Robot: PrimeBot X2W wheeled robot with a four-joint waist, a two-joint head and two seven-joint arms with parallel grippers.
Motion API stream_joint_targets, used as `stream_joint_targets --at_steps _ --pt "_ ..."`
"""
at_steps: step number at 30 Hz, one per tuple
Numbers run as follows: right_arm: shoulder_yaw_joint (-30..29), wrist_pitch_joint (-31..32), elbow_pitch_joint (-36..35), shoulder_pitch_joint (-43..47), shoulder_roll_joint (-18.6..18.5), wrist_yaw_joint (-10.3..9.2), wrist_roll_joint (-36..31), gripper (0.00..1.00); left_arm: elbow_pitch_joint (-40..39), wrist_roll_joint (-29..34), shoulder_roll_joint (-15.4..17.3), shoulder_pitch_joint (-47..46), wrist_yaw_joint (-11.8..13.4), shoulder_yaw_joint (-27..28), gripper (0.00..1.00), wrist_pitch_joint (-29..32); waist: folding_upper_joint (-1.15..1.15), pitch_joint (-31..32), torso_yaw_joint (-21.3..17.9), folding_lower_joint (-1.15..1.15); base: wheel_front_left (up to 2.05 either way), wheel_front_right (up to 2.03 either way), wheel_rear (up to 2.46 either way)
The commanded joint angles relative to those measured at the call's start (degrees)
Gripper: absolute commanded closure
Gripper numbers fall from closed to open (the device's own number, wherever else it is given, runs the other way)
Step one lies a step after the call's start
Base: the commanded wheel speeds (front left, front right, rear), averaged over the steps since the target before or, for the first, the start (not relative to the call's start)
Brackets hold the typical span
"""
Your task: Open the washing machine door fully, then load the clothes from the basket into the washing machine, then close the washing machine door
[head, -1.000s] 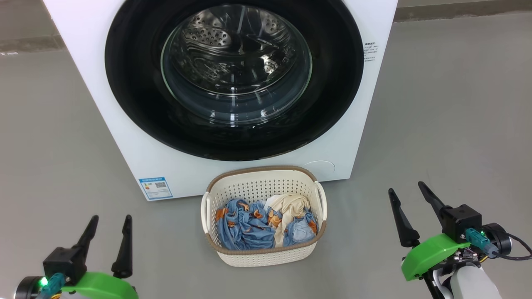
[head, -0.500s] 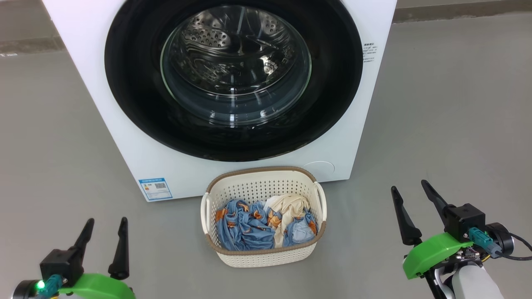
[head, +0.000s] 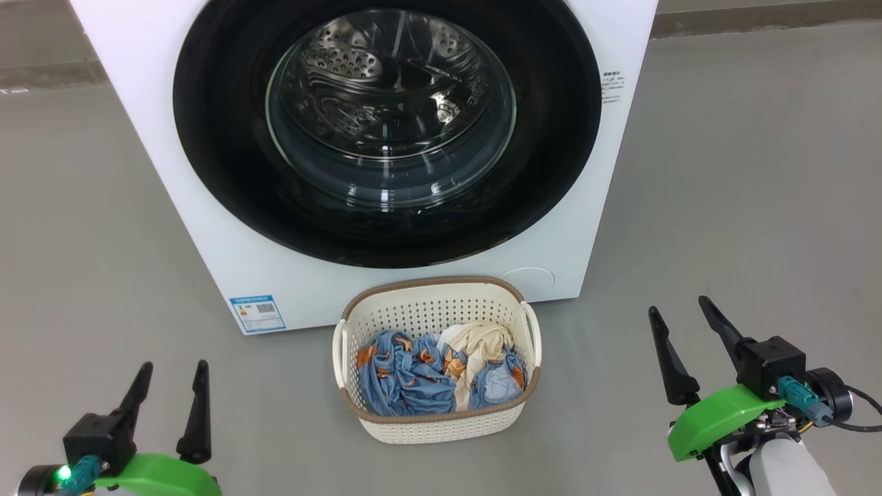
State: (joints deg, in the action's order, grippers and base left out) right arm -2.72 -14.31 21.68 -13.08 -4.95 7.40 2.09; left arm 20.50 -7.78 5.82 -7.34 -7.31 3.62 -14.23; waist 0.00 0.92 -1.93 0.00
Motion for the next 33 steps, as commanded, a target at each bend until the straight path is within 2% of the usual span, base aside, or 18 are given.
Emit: stream_joint_targets --at_steps 1,26,33 --pt "1.1 -0.7 -1.6 -2.0 0.1 0.09 -0.5 0.0 -1.4 0.6 1.2 -2.9 0.1 2.0 0.0 -0.8 0.0 0.0 0.0 0.0 0.0 0.0 0.0" --pt "-0.7 -0.7 -0.9 -1.8 0.8 0.09 -1.0 0.0 -0.6 1.7 1.0 -3.3 0.1 3.3 0.0 -0.8 0.0 0.0 0.1 0.0 0.0 0.0 0.0" --pt "-0.7 -0.7 -1.1 -2.0 0.7 0.09 -0.7 0.0 -1.7 2.1 0.9 -3.1 0.0 2.9 0.0 -0.8 0.0 -0.3 0.1 0.0 0.35 0.35 -0.69"
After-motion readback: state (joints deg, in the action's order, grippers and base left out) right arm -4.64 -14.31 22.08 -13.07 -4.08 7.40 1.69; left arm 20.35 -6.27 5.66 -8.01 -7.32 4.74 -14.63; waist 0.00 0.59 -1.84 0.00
